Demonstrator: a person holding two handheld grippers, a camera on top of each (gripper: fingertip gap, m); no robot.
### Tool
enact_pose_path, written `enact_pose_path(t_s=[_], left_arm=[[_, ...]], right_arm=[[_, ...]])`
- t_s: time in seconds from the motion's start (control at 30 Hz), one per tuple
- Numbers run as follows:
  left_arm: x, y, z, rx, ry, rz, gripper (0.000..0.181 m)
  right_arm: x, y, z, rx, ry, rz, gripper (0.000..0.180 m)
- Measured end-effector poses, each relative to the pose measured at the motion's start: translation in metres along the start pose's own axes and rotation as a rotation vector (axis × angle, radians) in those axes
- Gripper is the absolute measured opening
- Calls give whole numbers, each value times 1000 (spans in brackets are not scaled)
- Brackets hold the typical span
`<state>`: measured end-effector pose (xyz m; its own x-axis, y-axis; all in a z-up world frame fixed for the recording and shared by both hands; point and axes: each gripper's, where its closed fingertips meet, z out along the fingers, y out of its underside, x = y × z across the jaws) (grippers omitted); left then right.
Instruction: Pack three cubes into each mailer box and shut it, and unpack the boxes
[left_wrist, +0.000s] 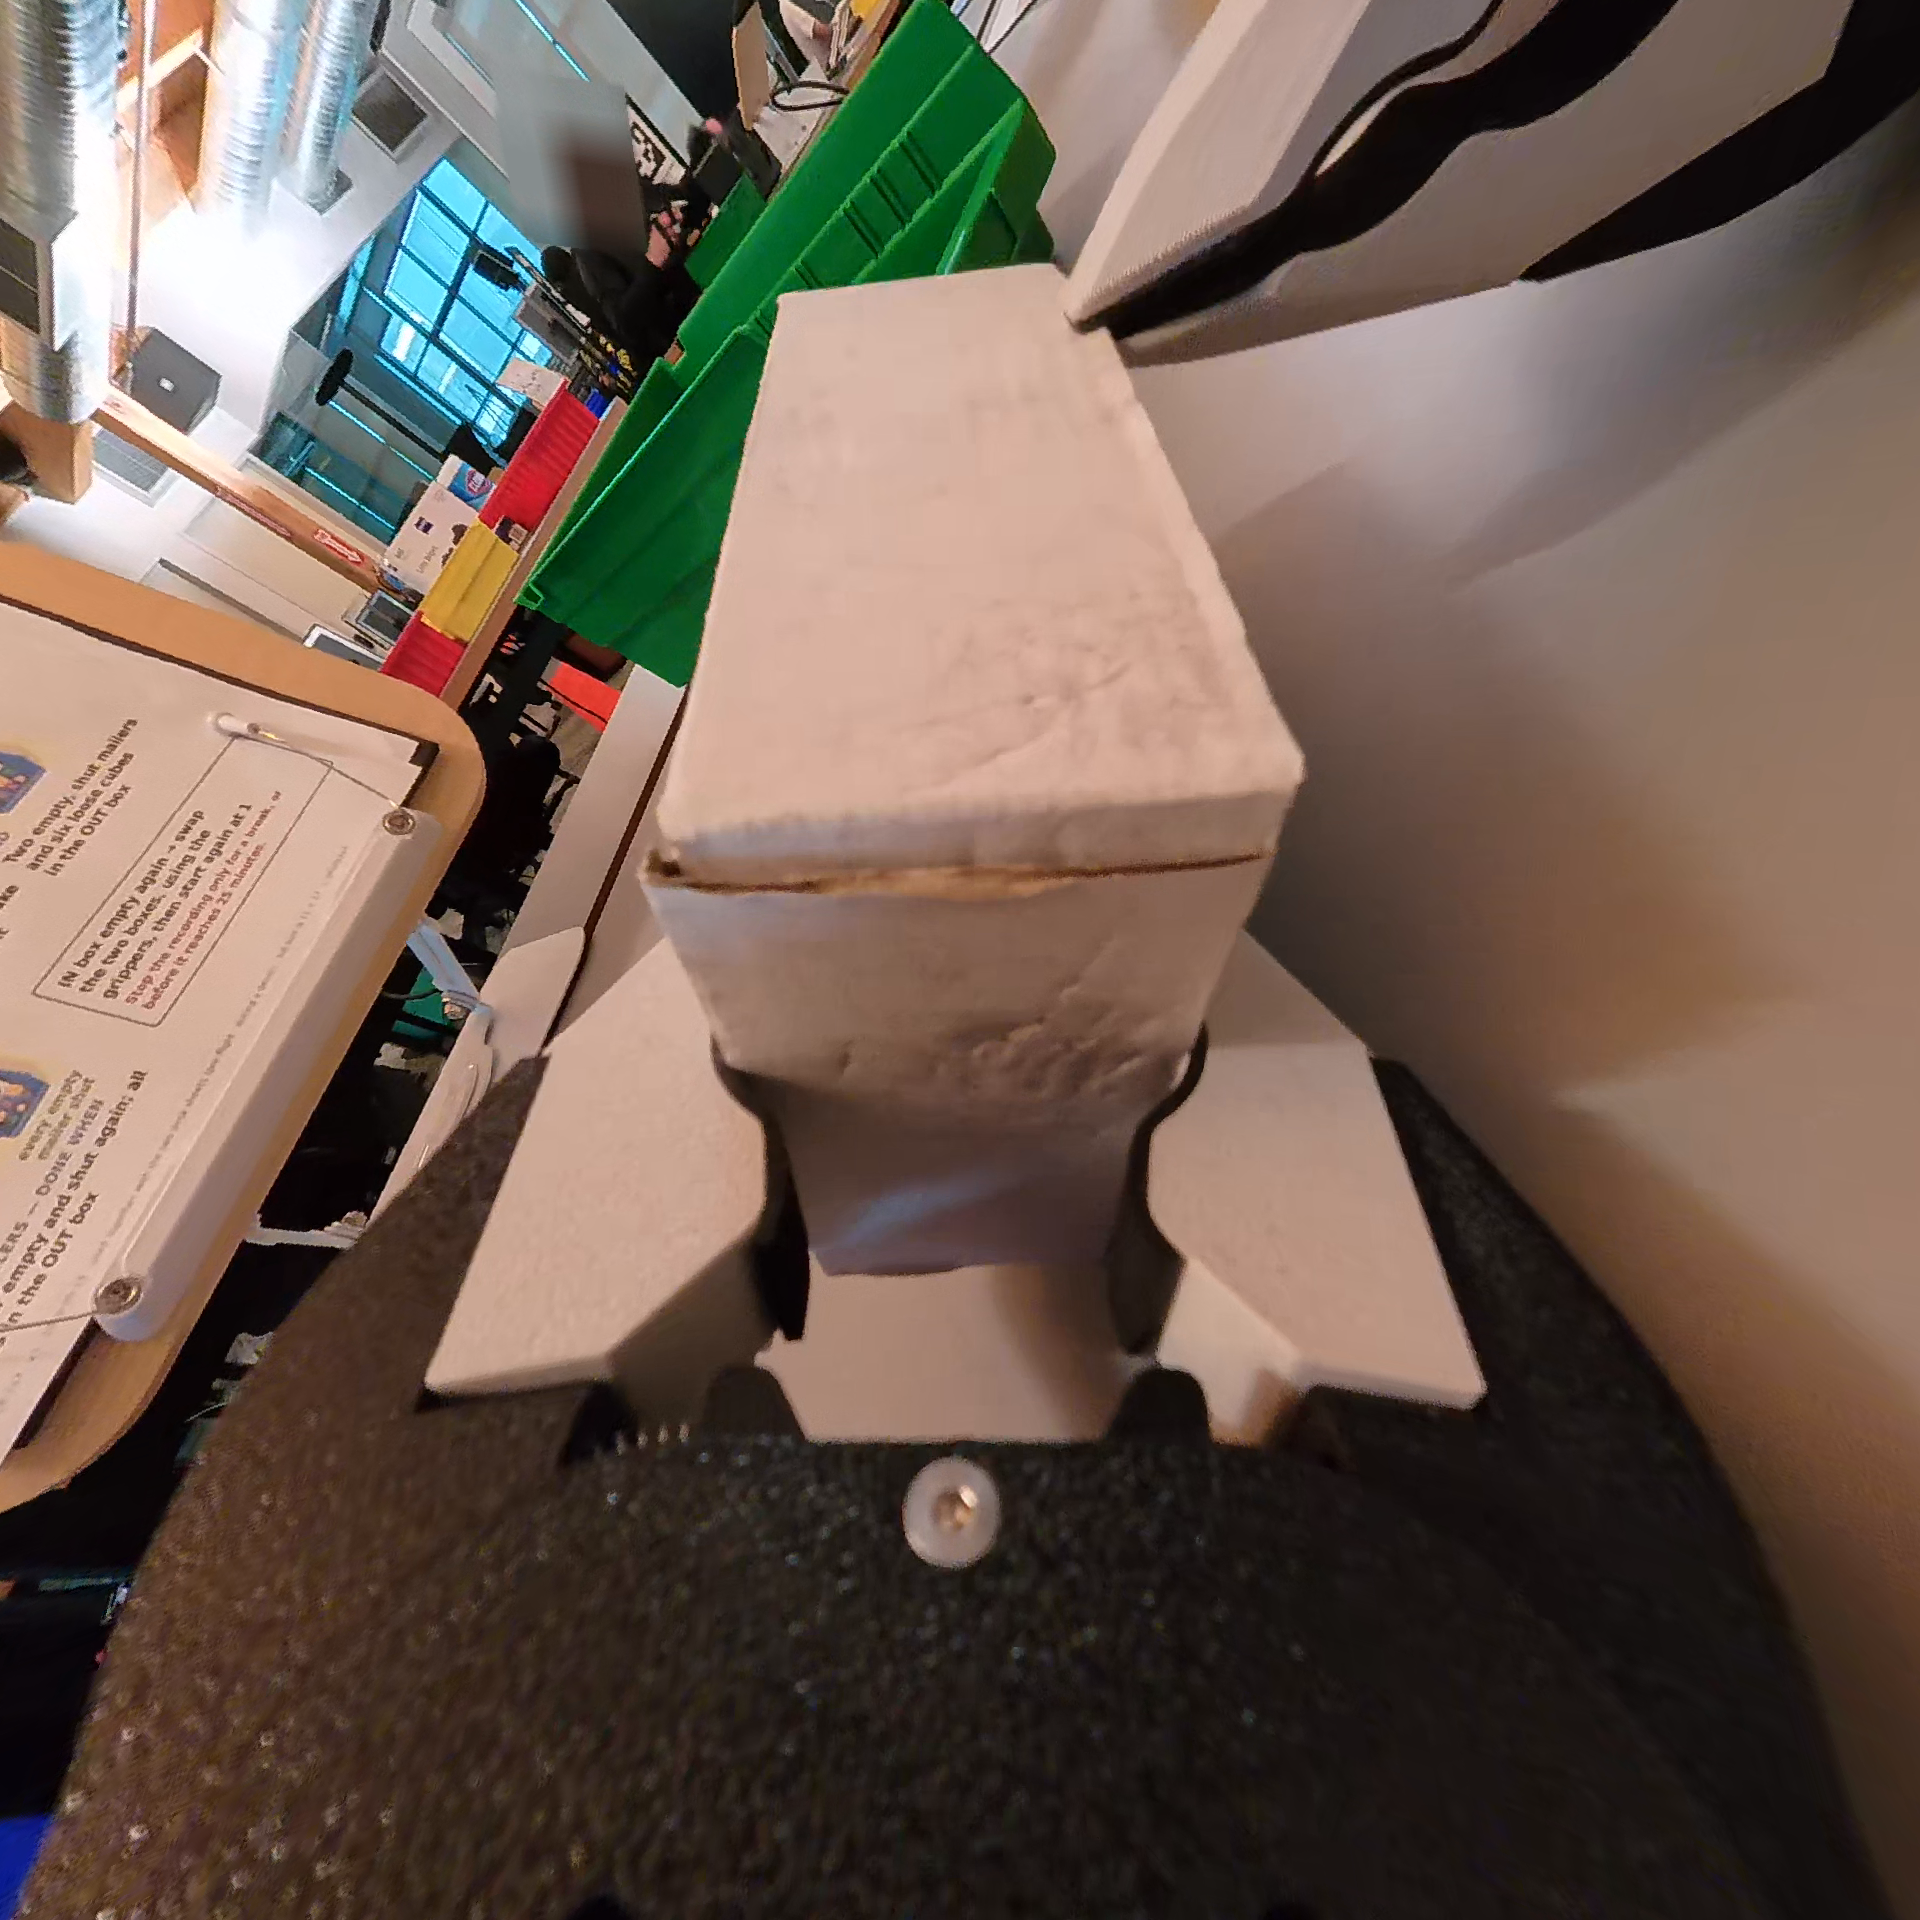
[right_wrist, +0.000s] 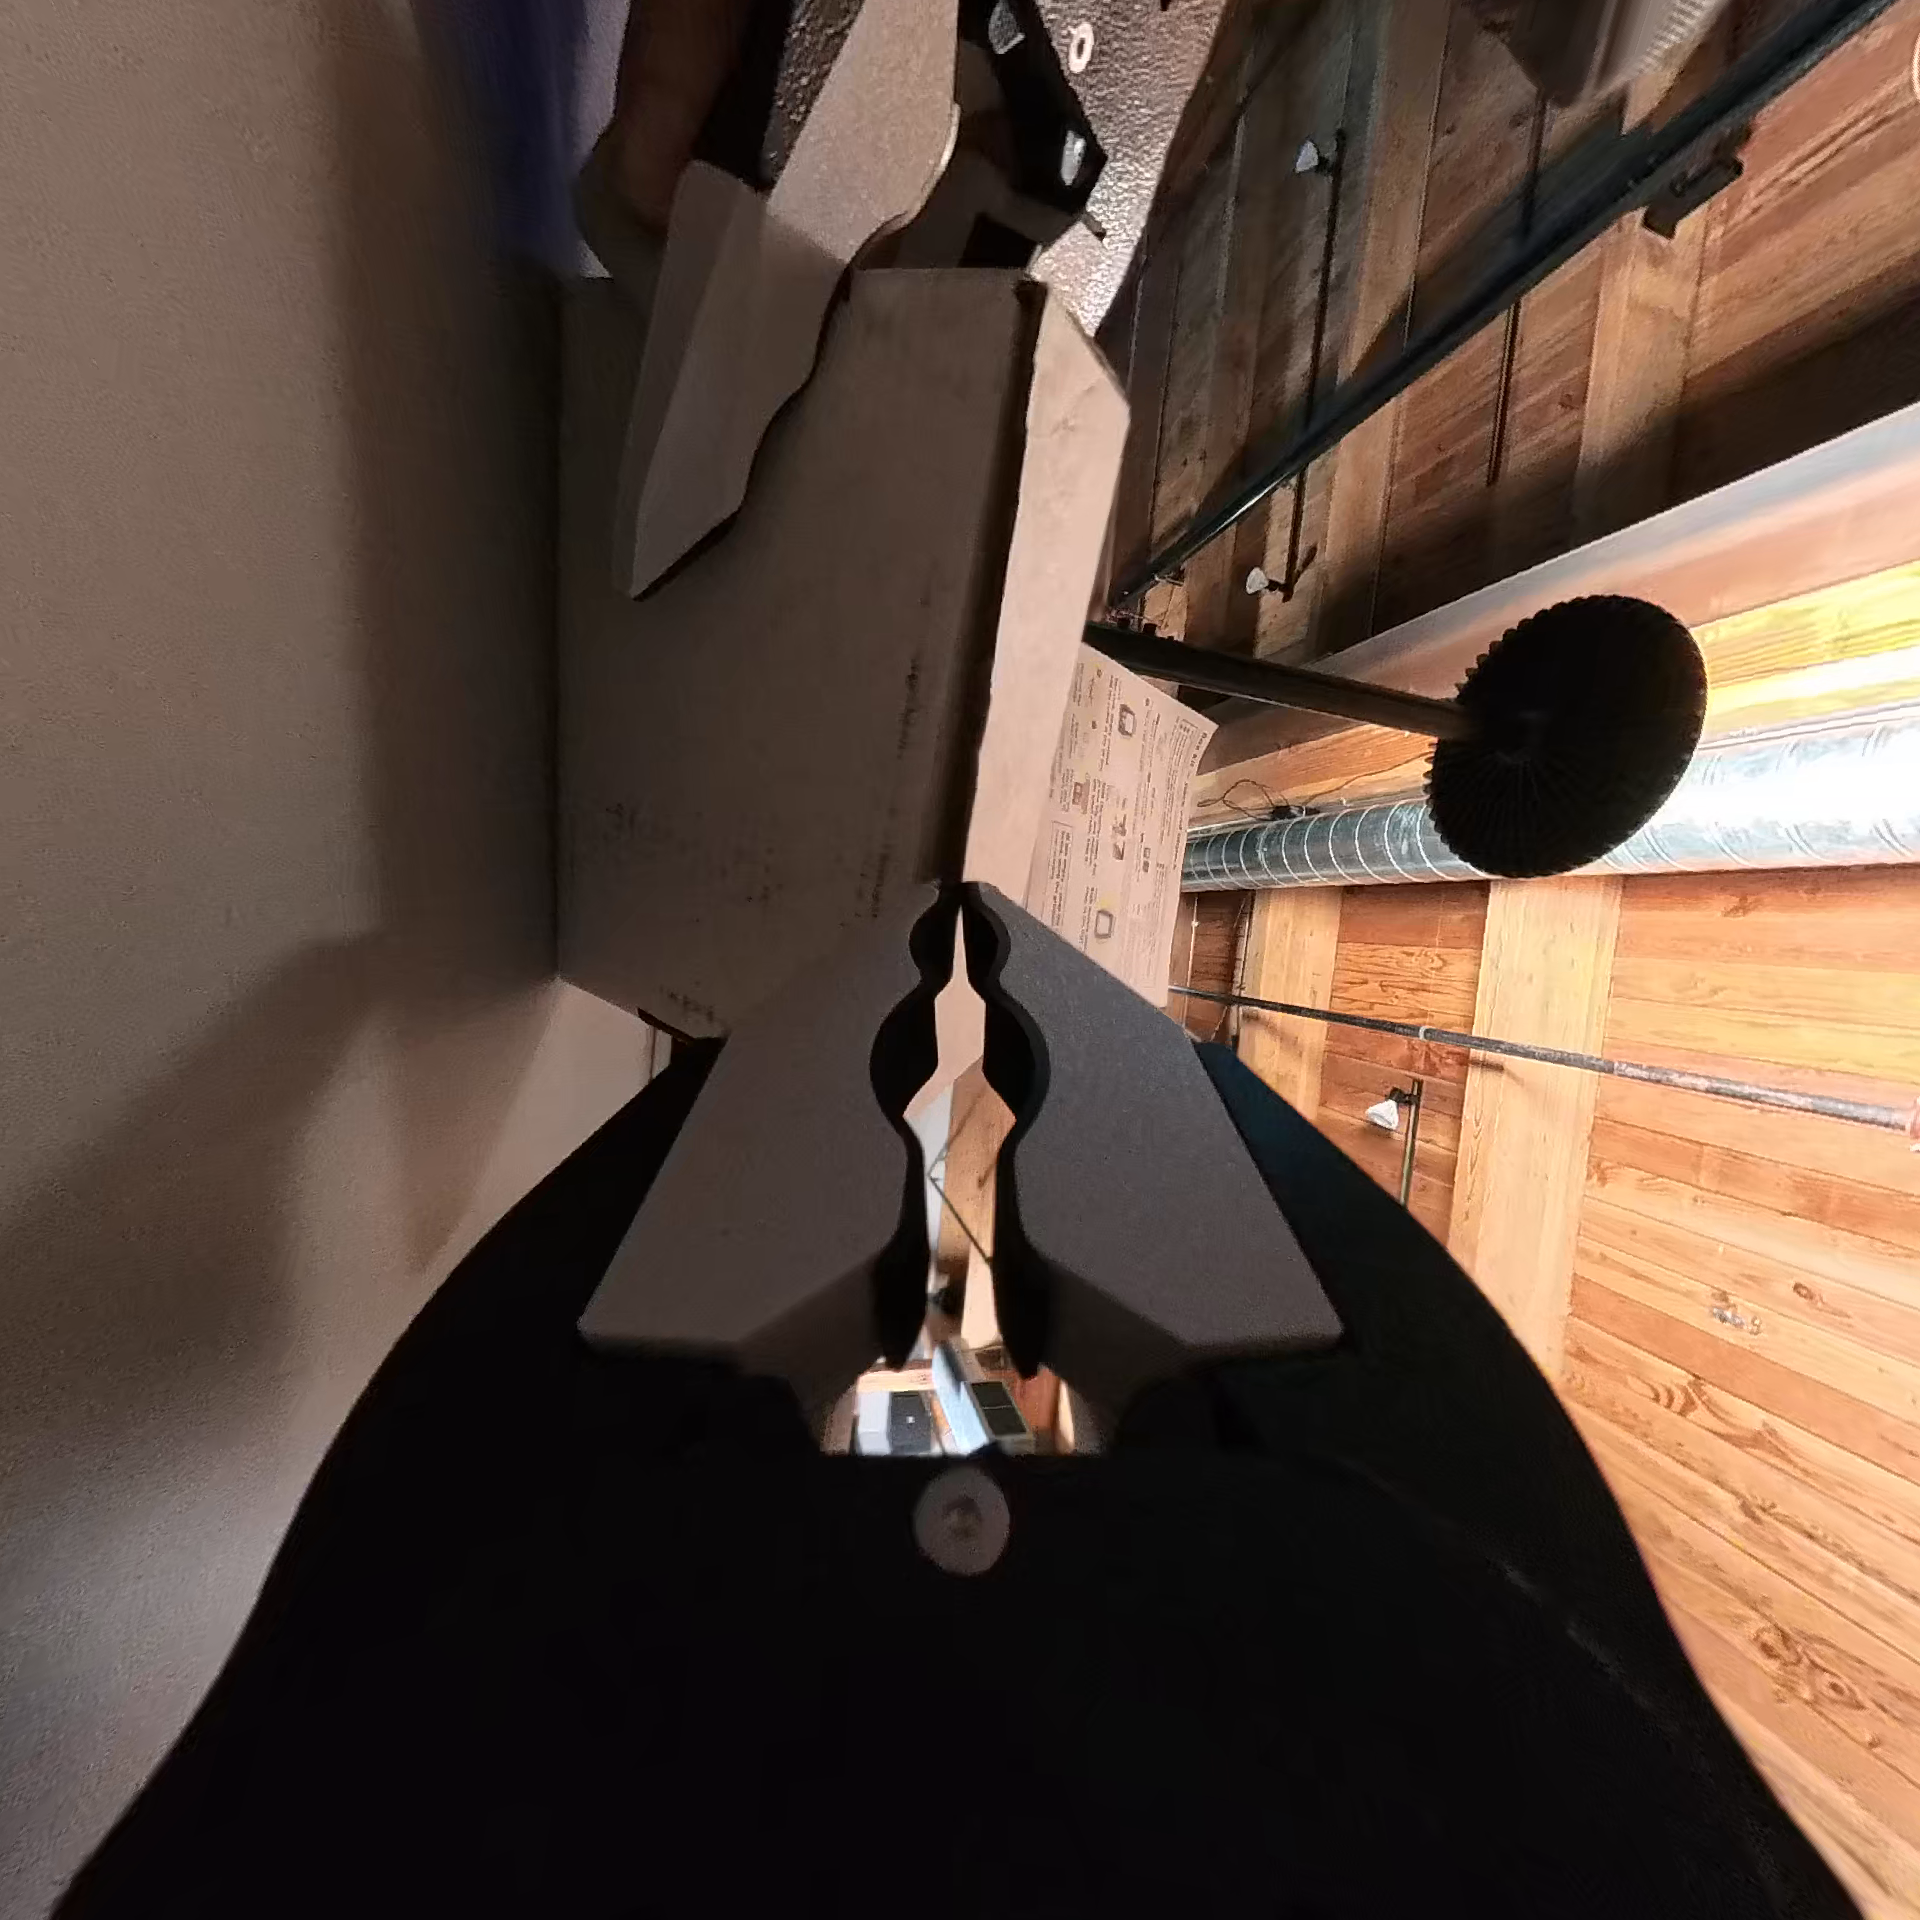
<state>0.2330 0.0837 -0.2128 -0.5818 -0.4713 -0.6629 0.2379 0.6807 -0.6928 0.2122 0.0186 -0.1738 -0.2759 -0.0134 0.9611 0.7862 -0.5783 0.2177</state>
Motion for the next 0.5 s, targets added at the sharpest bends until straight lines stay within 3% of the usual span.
enact_pose_path(t_s=[0.27,0.4,0.5], left_arm=[[-1,1,1,-12,10,-32,68],[-1,0,1,-11,11,-26,68],[-2,1,1,-15,17,-42,68]], right_arm=[[6,4,3,-45,-7,102,0],[6,0,12,-17,21,-78,3],[8,1,16,4,10,-50,2]])
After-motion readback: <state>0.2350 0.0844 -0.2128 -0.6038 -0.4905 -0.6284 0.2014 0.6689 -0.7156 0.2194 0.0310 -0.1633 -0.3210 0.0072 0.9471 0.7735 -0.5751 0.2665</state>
